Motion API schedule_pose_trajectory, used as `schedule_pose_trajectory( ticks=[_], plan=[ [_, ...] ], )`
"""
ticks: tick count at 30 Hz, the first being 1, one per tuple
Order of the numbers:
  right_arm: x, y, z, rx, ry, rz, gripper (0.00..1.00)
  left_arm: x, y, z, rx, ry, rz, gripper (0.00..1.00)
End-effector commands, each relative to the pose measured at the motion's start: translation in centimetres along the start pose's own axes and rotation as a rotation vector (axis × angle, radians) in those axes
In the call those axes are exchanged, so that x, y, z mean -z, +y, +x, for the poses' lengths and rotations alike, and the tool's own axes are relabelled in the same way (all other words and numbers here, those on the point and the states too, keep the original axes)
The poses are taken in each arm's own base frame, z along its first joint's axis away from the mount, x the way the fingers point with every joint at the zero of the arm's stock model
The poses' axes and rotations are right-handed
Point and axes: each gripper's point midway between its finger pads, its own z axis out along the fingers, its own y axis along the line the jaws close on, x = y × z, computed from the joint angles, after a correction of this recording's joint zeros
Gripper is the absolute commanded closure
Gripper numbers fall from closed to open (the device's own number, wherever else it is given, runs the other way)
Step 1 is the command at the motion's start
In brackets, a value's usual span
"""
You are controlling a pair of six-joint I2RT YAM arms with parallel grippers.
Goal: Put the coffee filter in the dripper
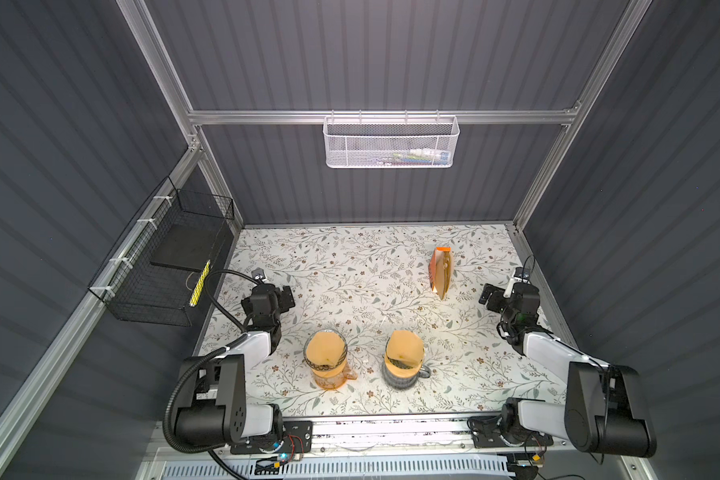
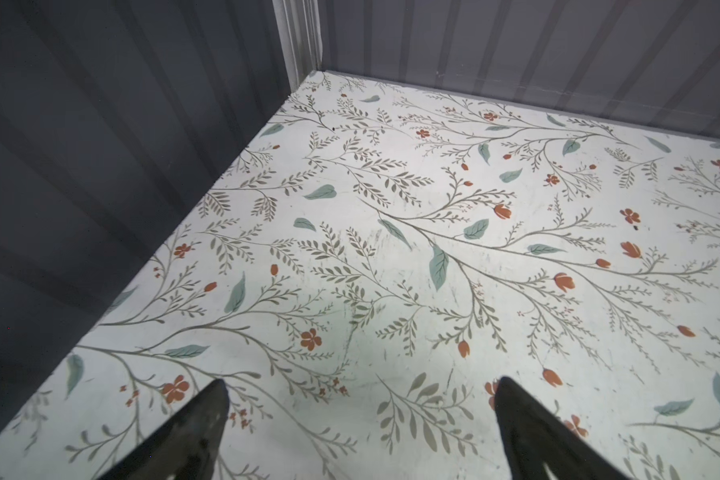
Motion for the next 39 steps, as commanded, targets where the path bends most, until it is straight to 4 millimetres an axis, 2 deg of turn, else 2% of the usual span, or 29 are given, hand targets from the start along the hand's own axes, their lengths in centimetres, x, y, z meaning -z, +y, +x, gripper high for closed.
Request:
schedule_pose_trajectory(
  ticks=[1,7,10,18,35,39],
  plan=[
    [-0.4,1.0,-1.6,0.016,-0.078,-0.045,0.01,-0.7,-1.2,-1.2,-0.006,-0.087,0.063,0.01],
    [-1.0,1.8,-2.3,0.063,-0.107,-0.074,0.01,-2.0,-1.7,0.2,-0.032,-0.093,0.086,0.01],
    [-1.0,2.2,-1.7,0.079,-0.175,-0.108,0.01,-2.5,-2.1,0.7,-0.040,-0.102,0.109,0.01],
    [-0.6,2.8,-0.8,0.105,-0.205,-0.141,0.01,-3.2,-3.5,1.4,-0.078,-0.068,0.175,0.01],
    [-0.7,2.8,-0.7,0.105,-0.204,-0.139,0.01,-3.5,-4.1,2.1,-0.109,-0.073,0.180,0.00],
    [-0.7,2.8,-0.7,0.105,-0.204,-0.139,0.01,-3.4,-4.8,2.3,-0.129,-0.065,0.216,0.00]
  ],
)
